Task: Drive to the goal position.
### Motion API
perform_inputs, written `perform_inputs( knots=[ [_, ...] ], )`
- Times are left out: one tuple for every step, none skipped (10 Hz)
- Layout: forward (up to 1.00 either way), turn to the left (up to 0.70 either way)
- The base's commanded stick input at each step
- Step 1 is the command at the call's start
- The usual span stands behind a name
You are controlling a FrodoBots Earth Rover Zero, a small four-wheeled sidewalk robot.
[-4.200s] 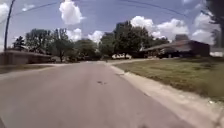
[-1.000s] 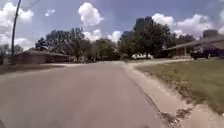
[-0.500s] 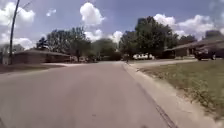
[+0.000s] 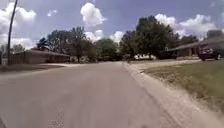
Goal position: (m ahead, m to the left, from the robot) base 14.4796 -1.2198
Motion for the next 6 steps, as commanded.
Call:
perform_inputs(
  knots=[
    [0.85,0.0],
    [0.85,0.0],
    [0.85,0.0],
    [0.85,0.0],
    [0.85,0.0],
    [0.85,0.0]
  ],
)
